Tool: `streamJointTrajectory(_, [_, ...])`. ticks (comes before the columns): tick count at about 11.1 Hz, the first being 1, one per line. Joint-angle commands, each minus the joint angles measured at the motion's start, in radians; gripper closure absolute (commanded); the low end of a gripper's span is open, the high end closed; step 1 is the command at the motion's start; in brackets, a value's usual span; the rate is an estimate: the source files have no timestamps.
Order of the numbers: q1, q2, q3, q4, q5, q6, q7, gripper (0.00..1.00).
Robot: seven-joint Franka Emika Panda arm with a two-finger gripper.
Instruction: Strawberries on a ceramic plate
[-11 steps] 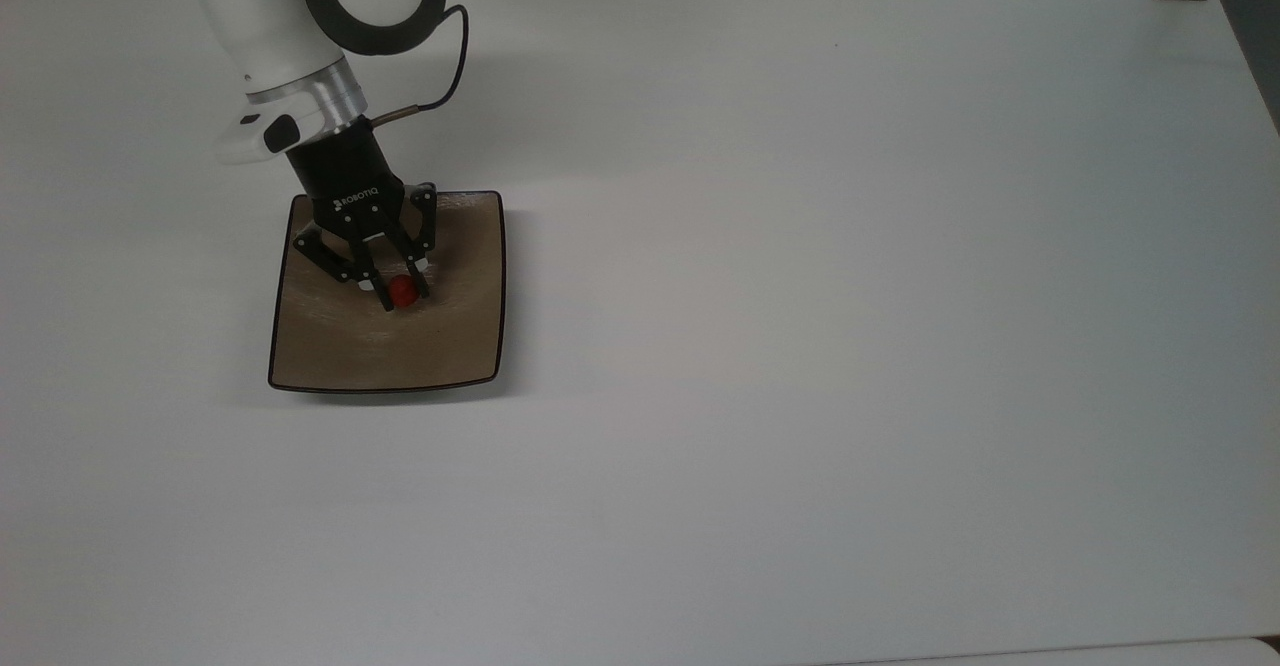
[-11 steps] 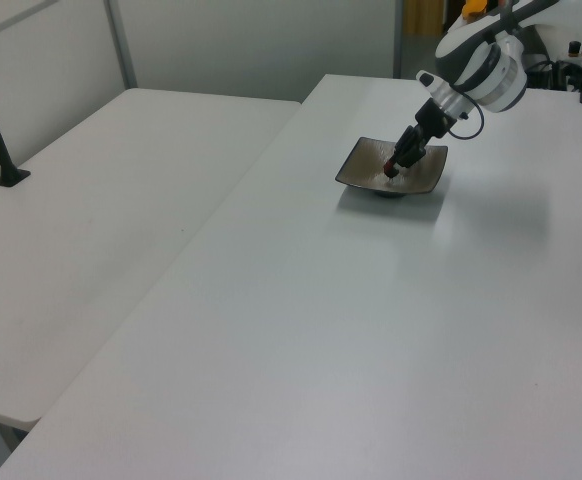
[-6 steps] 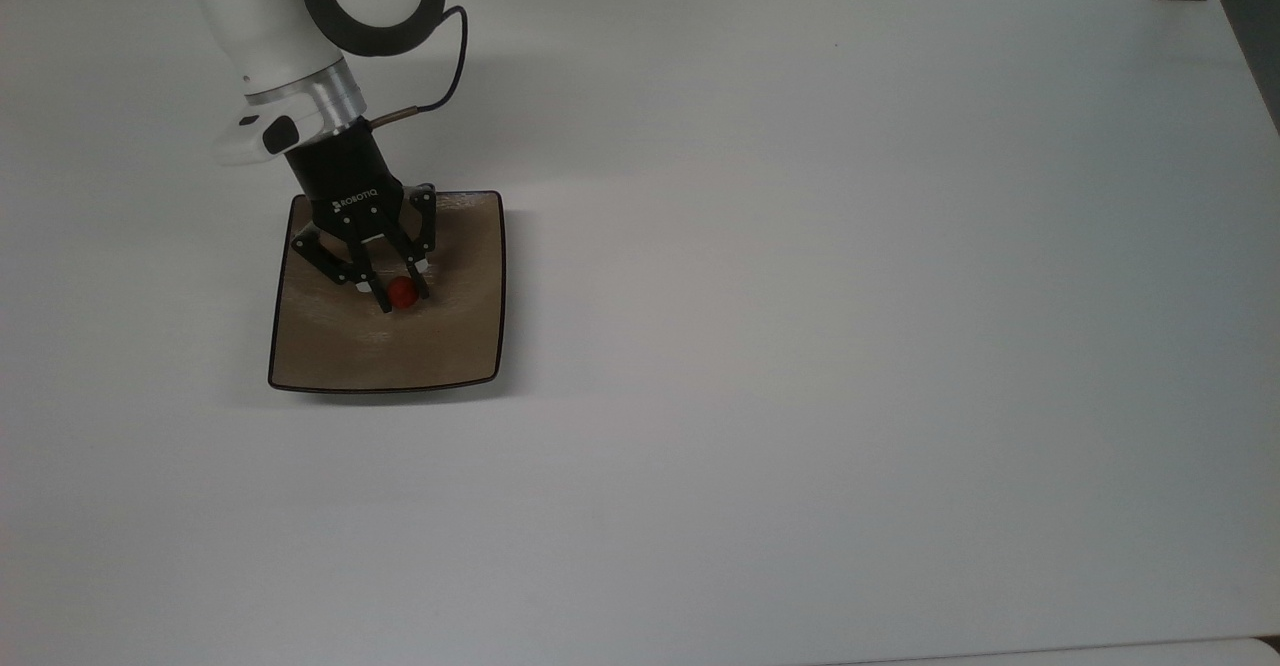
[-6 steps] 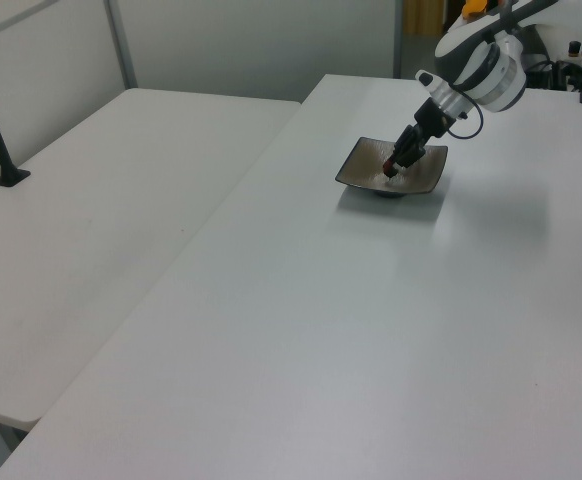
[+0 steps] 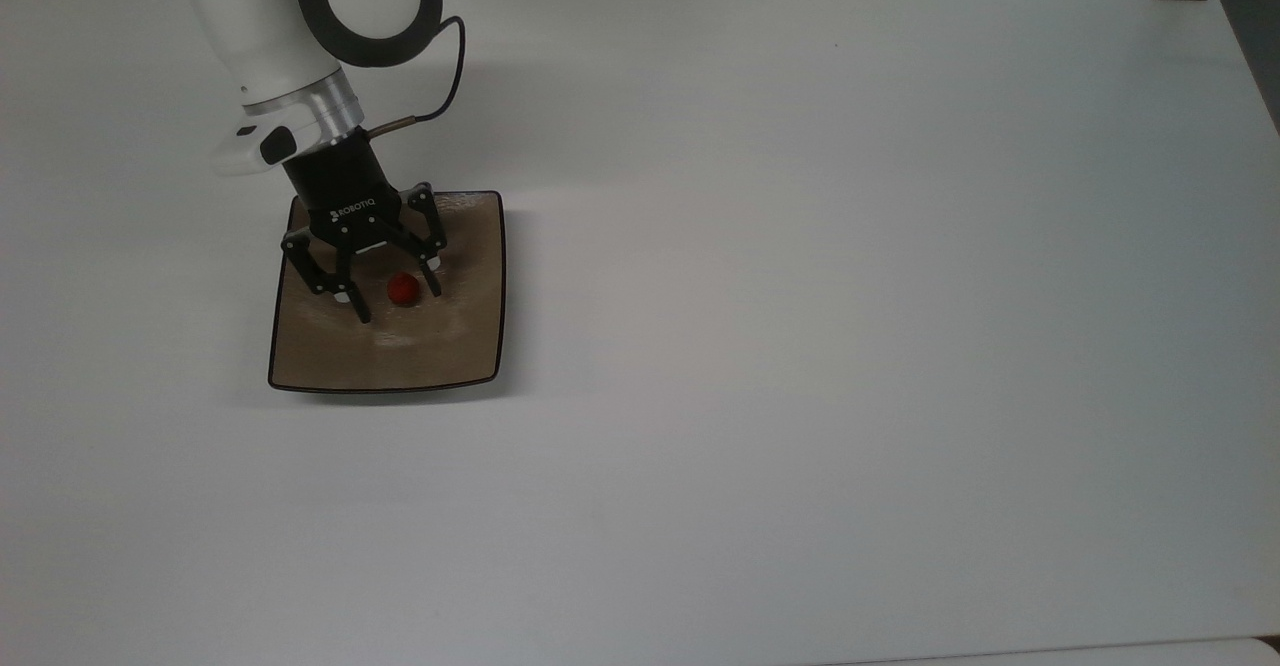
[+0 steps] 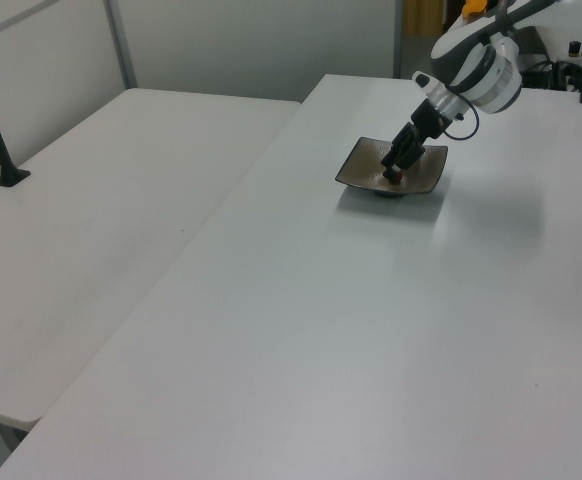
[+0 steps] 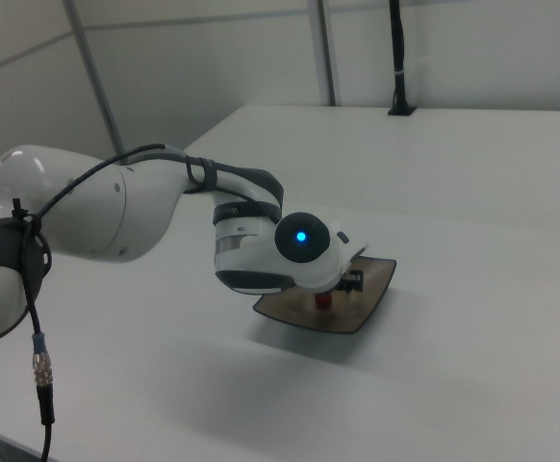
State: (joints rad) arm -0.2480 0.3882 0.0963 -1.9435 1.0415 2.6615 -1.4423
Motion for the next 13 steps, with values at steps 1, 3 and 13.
streamJointTrajectory(1, [-0.008,0.003,0.006,0.012,0.032,-0.003,-0.03,0.0])
streamJointTrajectory(3, [-0.008,-0.023,0.006,0.015,0.031,-0.008,-0.01,0.0])
streamJointTrajectory(13, [-0.1,-0.25,-0.05,0.243,-0.175,-0.361,0.219,0.0])
